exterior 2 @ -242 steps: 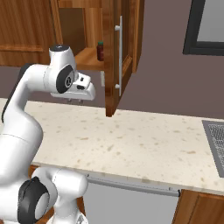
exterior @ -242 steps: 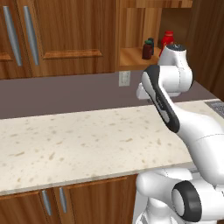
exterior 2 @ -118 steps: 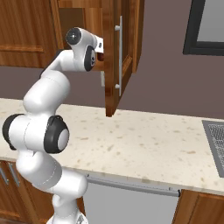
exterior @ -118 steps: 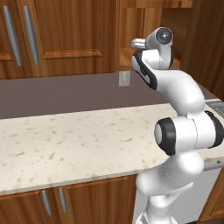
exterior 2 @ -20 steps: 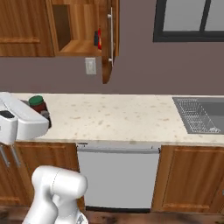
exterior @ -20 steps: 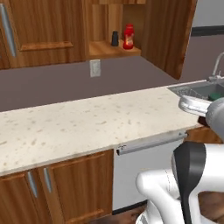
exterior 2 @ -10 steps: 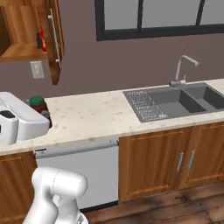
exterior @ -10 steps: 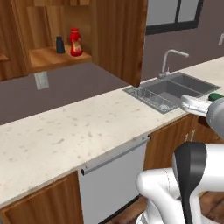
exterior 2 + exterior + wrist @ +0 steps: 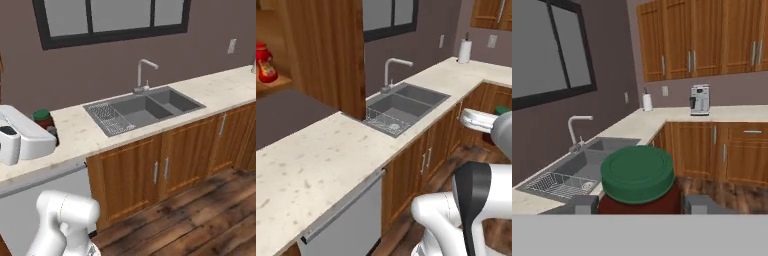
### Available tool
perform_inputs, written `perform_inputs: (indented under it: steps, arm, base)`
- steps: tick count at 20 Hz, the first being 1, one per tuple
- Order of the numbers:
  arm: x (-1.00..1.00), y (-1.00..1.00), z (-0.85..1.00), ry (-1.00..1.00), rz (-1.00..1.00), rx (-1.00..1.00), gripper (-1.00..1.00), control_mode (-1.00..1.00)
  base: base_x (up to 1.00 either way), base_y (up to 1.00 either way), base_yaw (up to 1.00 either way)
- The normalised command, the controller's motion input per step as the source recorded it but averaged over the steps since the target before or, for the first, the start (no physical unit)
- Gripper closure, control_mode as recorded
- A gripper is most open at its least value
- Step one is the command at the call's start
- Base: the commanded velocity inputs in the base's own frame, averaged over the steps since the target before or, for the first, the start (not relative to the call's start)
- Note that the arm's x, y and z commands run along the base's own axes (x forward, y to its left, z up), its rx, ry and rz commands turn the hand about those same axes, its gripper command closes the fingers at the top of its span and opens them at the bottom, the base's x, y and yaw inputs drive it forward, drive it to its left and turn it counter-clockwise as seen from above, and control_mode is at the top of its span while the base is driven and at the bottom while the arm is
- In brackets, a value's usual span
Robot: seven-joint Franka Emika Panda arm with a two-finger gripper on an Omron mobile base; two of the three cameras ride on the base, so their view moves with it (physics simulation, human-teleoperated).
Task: Collect the paprika, ketchup, and shaker from the cabinet and place them next to the stove.
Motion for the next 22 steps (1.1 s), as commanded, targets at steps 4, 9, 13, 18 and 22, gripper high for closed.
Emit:
perform_inputs:
  steps: [4,9,13,18,22]
  arm:
    - [0.00,0.00,0.00,0.00,0.00,0.00,1.00,1.00]
    - [0.00,0.00,0.00,0.00,0.00,0.00,1.00,1.00]
    - [0.00,0.00,0.00,0.00,0.00,0.00,1.00,1.00]
    - [0.00,0.00,0.00,0.00,0.00,0.00,1.00,1.00]
    - [0.00,0.00,0.00,0.00,0.00,0.00,1.00,1.00]
  base:
    - [0.27,-1.00,-0.28]
    - [0.49,-0.97,-0.26]
    - [0.65,-0.89,-0.25]
    - [0.84,-0.62,-0.29]
    - [0.92,-0.60,-0.29]
